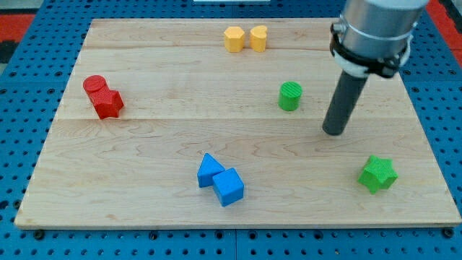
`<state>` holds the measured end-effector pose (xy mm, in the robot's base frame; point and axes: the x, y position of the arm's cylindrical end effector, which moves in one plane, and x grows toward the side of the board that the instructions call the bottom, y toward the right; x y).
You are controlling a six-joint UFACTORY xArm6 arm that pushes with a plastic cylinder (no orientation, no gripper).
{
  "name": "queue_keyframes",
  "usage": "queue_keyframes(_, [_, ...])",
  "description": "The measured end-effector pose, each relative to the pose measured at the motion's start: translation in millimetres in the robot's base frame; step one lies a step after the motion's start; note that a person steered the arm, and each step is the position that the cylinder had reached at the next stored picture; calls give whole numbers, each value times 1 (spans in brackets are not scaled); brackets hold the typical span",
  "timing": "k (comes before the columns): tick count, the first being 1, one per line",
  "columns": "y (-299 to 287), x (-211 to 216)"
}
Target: Slide green circle slightly down
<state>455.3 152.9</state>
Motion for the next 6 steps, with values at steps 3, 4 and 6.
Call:
queue_keyframes(3, [-57, -129])
queue_keyframes(4, [-59, -127])
queue_keyframes(6, [-59, -53])
